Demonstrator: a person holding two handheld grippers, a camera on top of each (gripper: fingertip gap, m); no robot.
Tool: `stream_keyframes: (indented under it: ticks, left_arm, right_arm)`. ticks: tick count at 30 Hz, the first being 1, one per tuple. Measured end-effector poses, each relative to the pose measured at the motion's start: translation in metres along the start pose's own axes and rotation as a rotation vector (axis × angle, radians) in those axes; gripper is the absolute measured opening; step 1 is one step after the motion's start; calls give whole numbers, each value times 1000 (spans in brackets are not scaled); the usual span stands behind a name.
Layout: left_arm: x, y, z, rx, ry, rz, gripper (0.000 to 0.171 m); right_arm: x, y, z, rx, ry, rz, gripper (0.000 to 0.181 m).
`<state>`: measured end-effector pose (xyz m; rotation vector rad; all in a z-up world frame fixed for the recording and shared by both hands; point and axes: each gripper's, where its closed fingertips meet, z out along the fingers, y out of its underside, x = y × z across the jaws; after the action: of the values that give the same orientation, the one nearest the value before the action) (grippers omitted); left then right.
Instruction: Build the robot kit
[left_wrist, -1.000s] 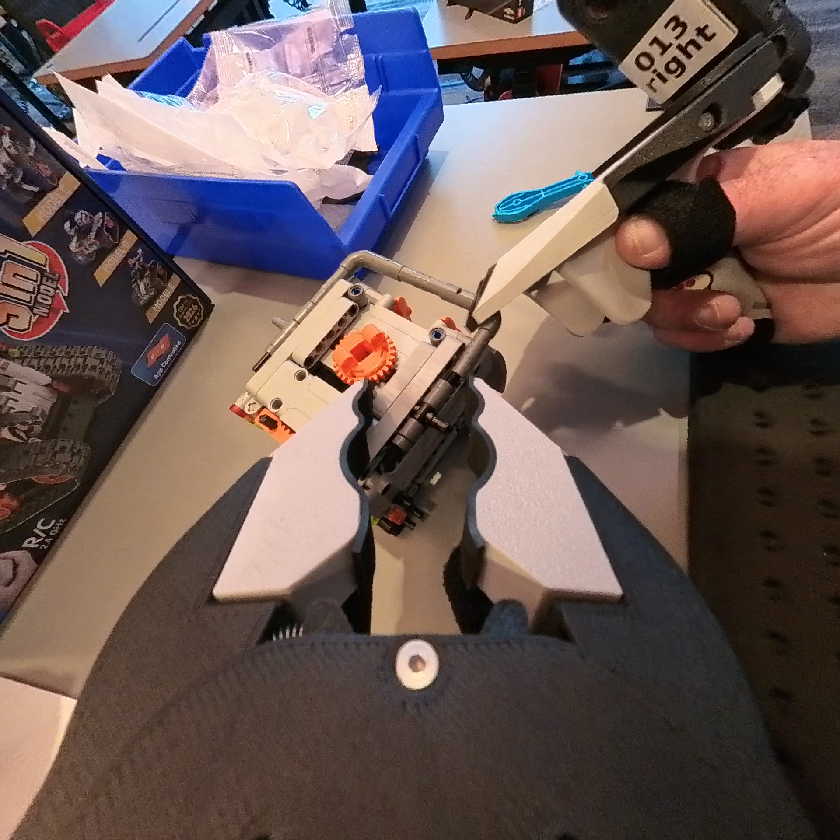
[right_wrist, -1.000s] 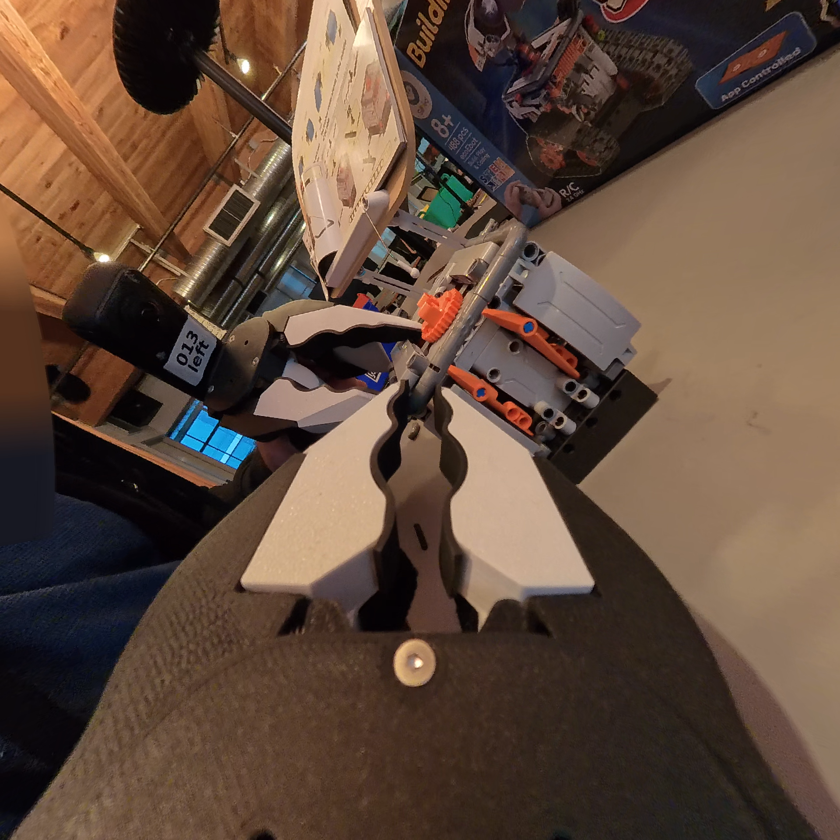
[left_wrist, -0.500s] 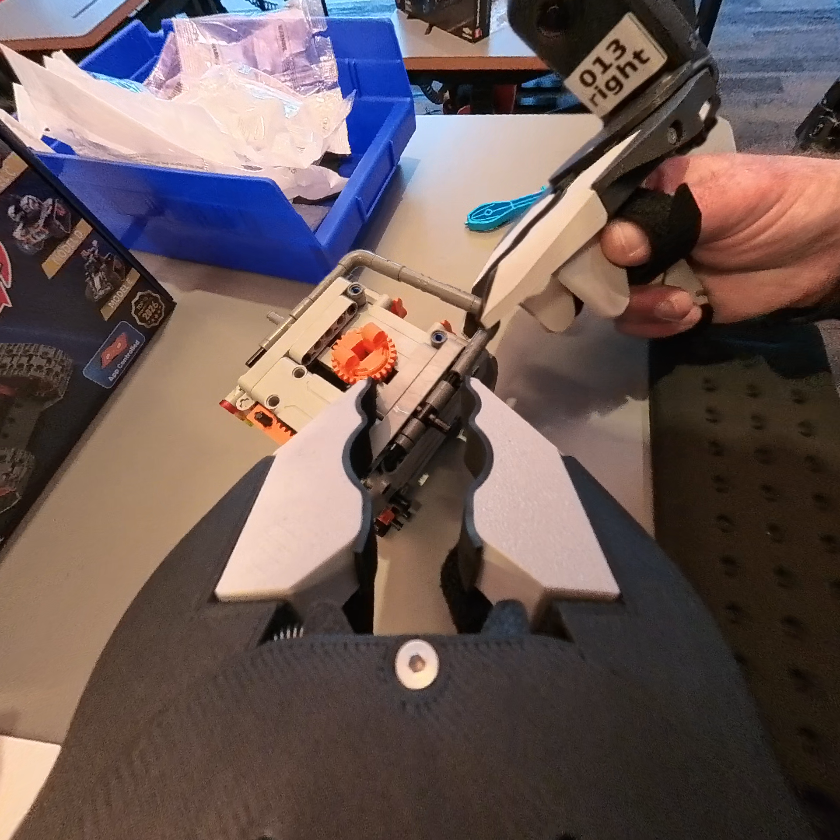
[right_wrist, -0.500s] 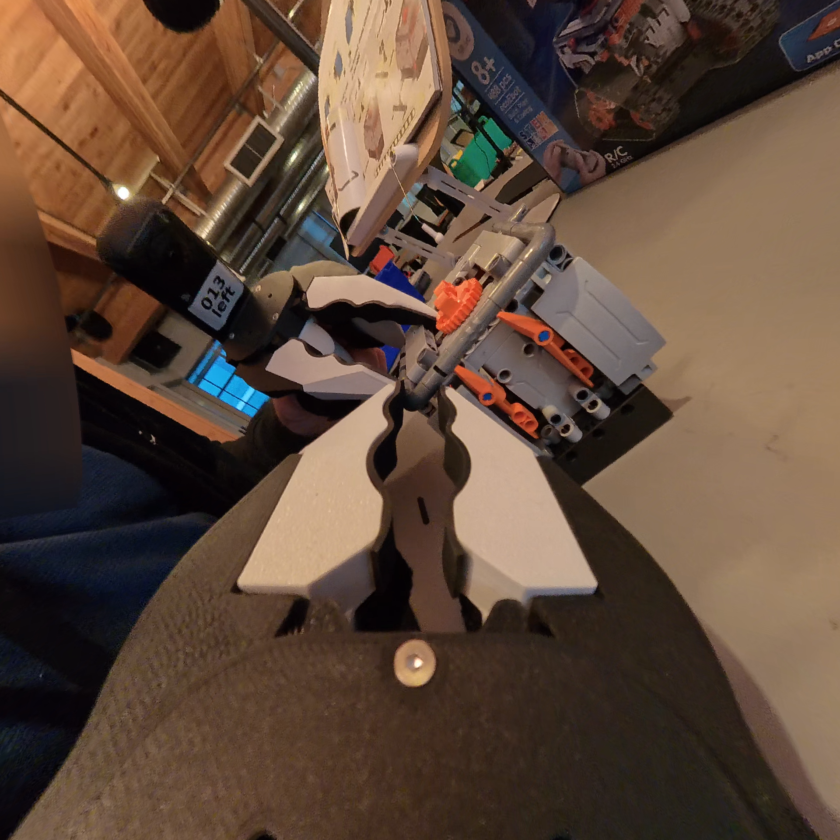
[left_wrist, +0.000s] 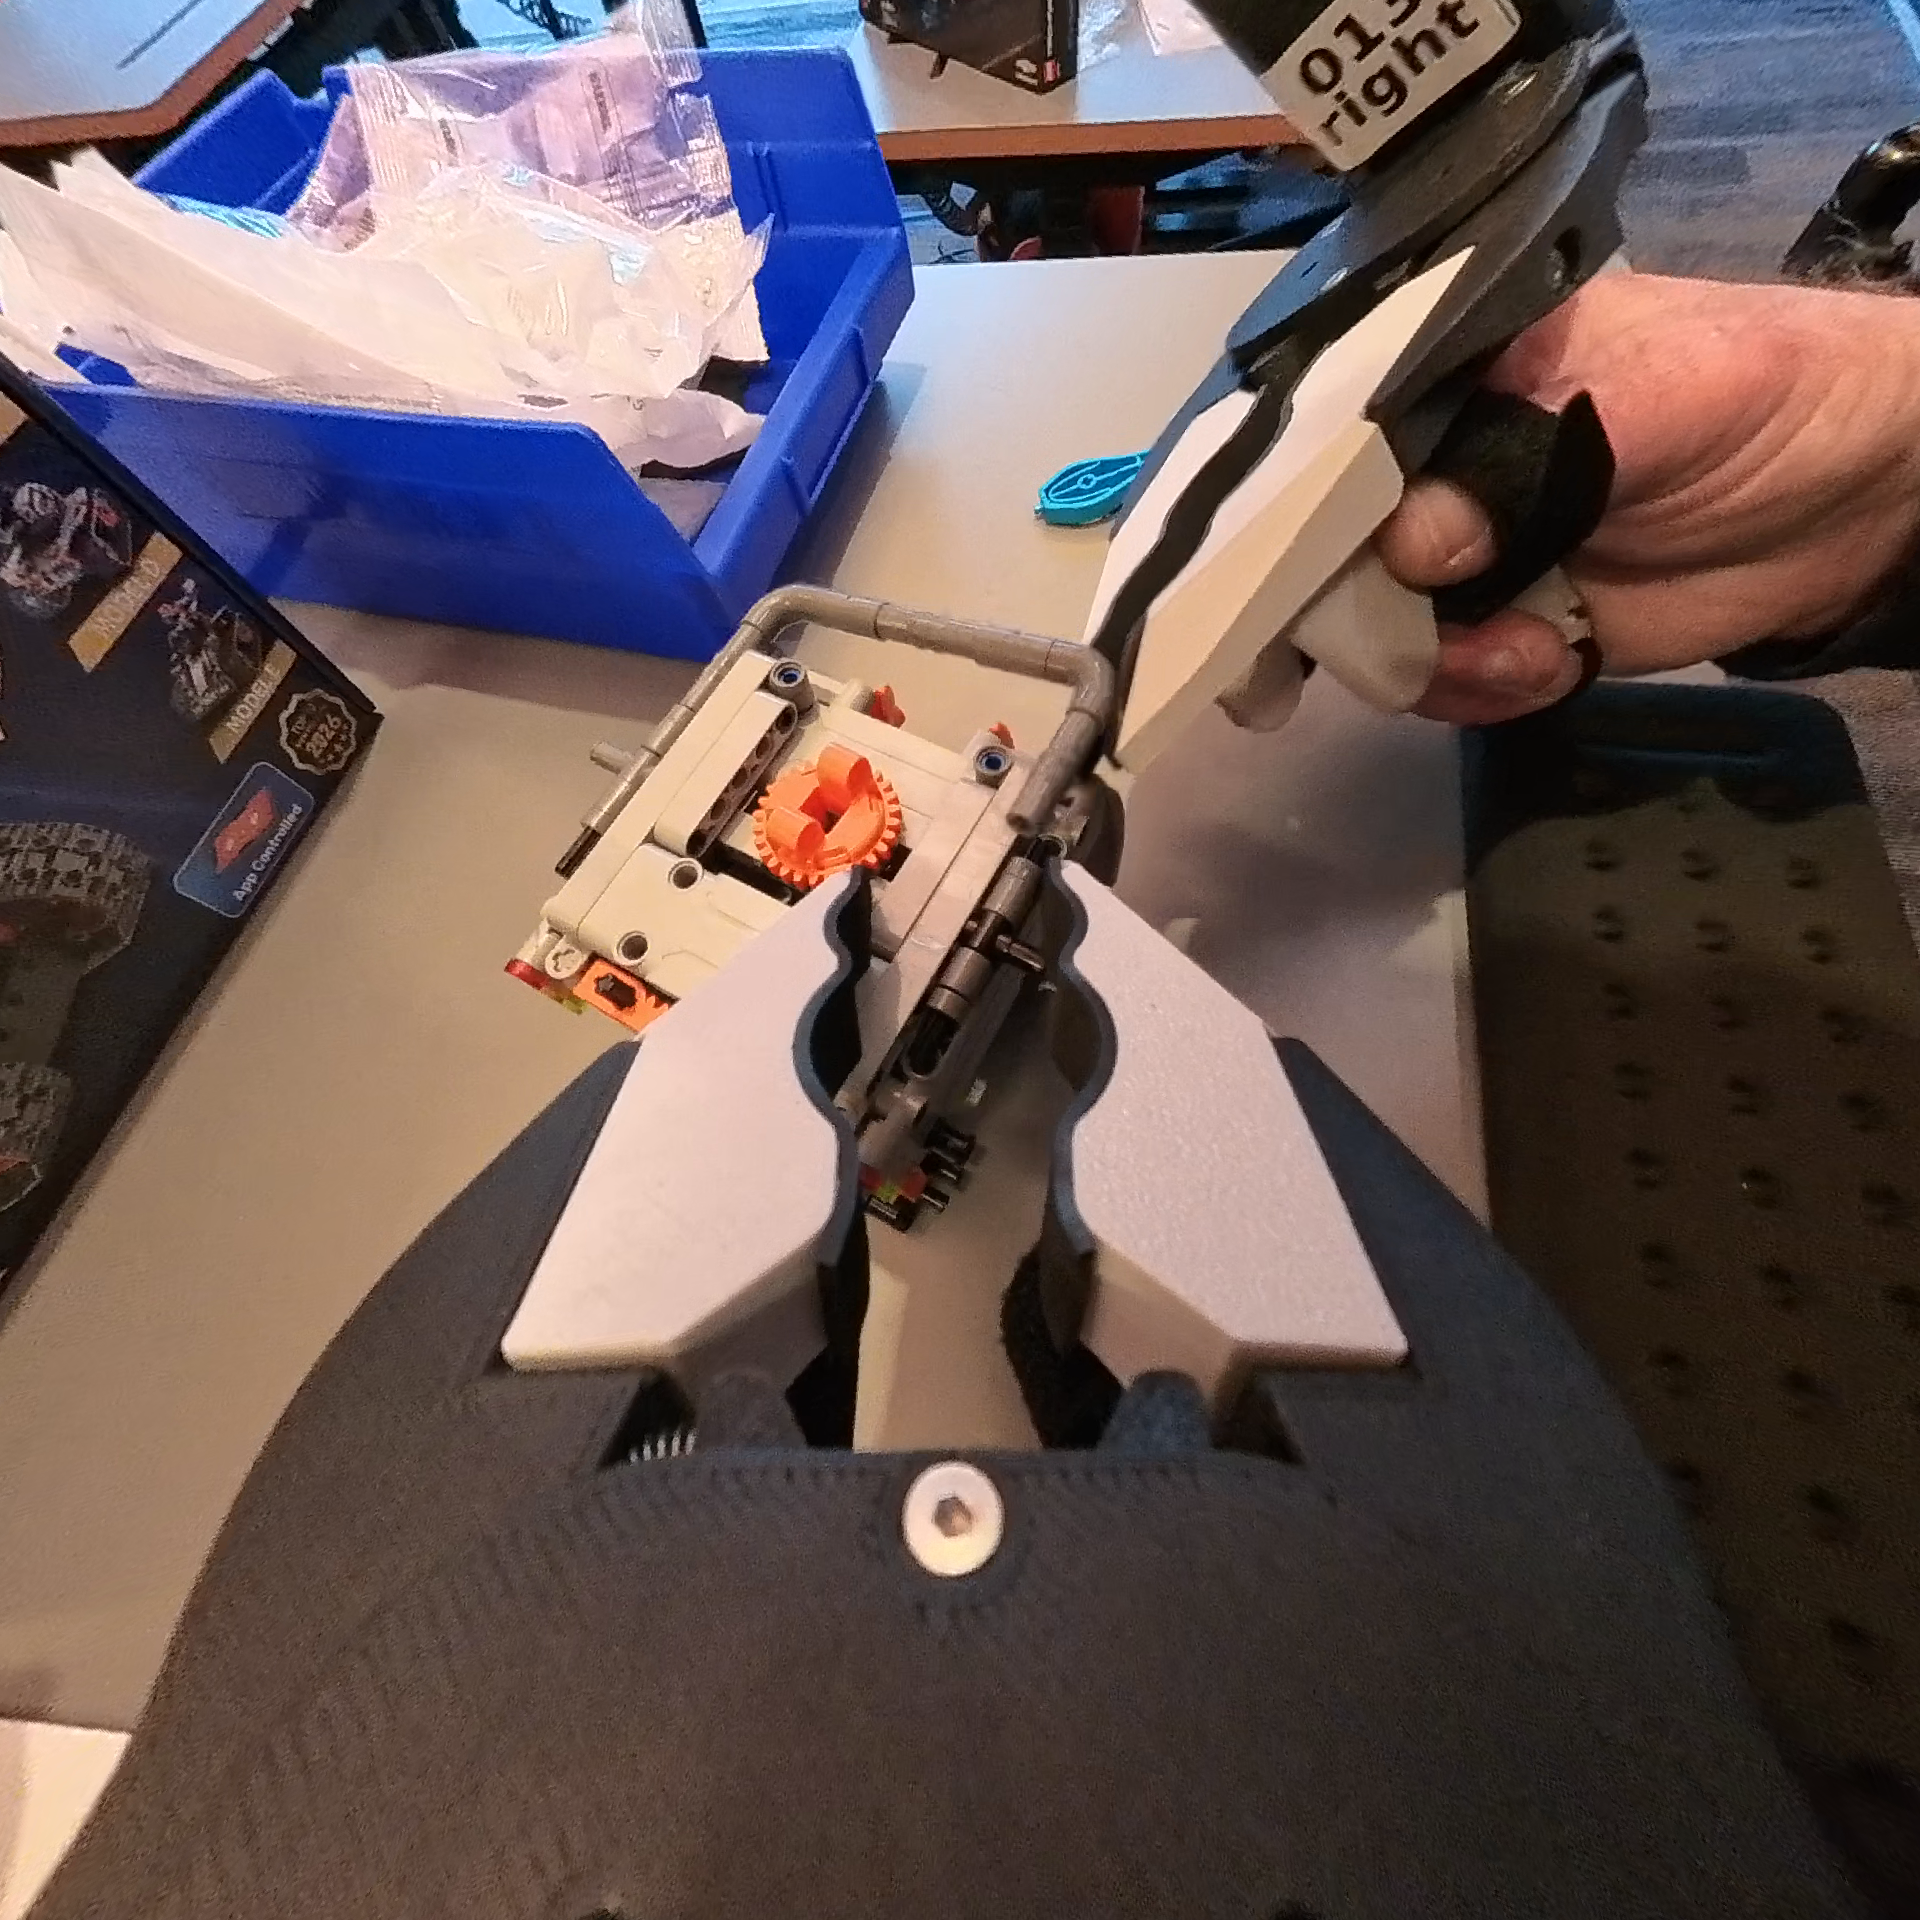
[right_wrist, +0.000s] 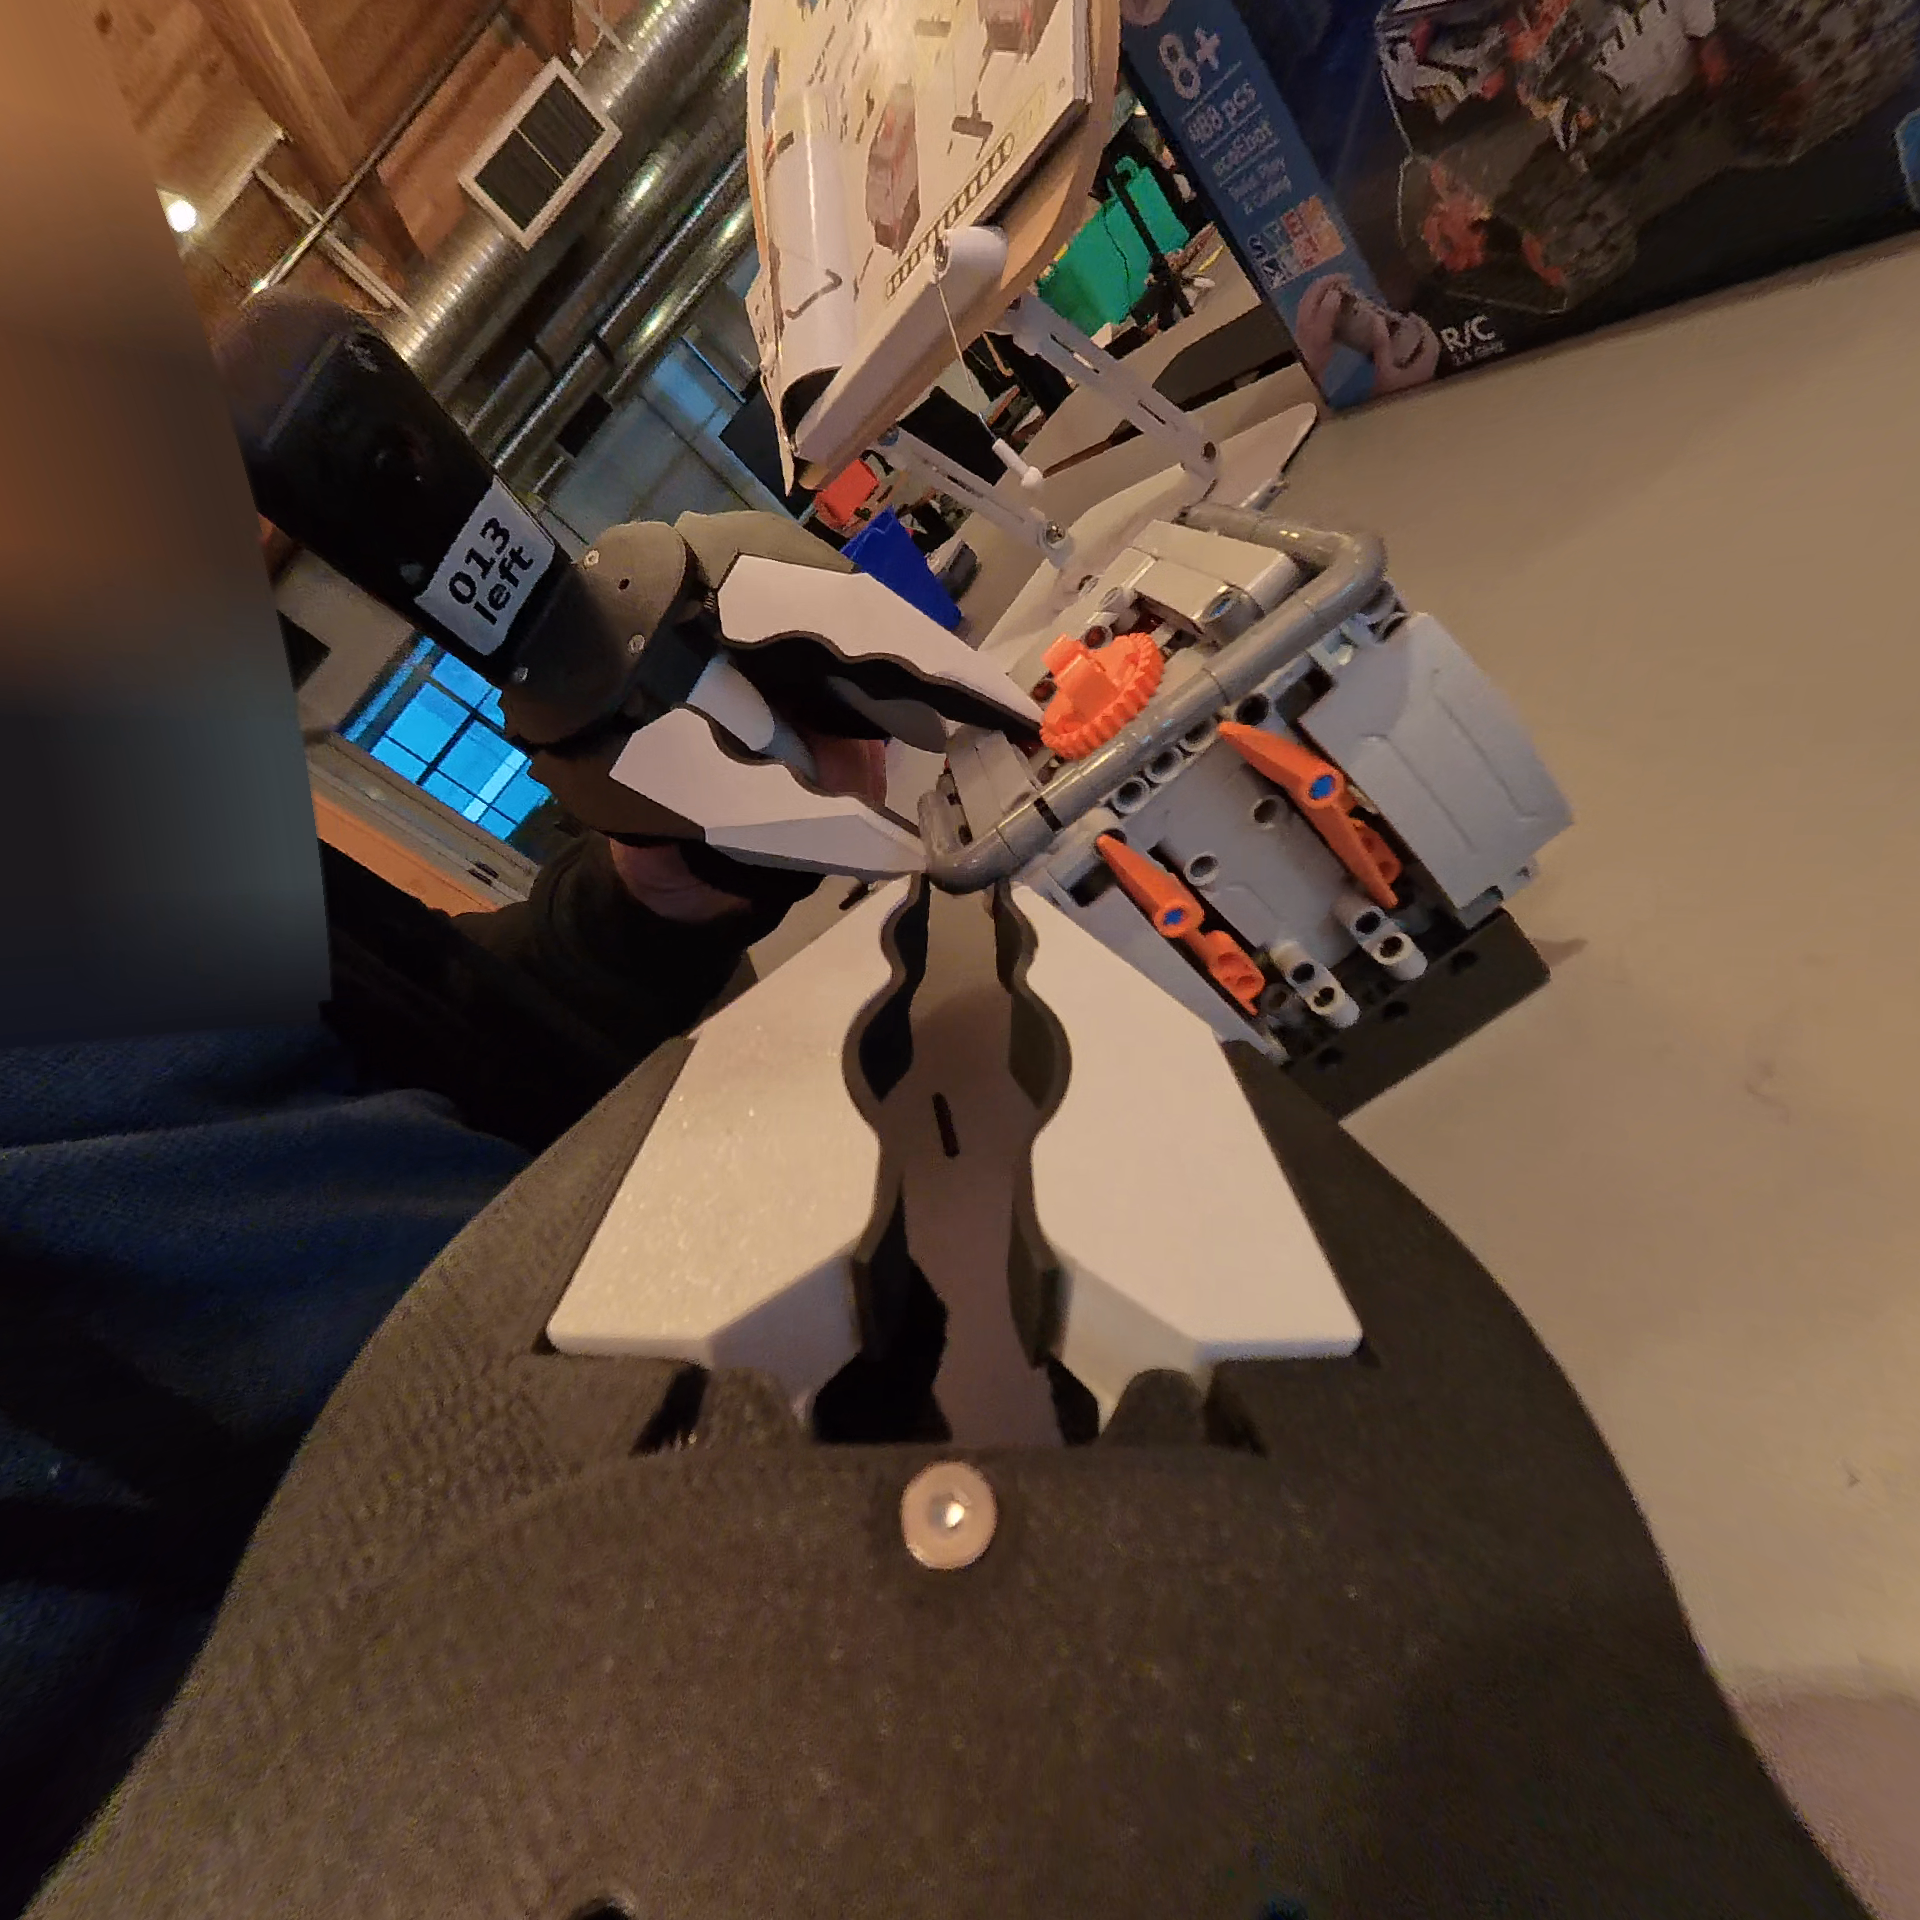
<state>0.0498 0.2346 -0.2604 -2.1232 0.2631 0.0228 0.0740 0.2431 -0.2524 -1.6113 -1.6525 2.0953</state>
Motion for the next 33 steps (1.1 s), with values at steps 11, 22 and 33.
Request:
stream_keyframes:
  ticks: [11,22,33]
  left_arm:
    - [-1,4,-5,-16,61,47,30]
    - [-4,7,-9,4,102,39,29]
    - [-4,7,-8,6,105,11,28]
  right_arm:
    - [-14,-6,0,-262,278,-851,22]
    - [3,3,16,-473,344,-1237,4]
    - [8,5,7,-601,358,-1291,4]
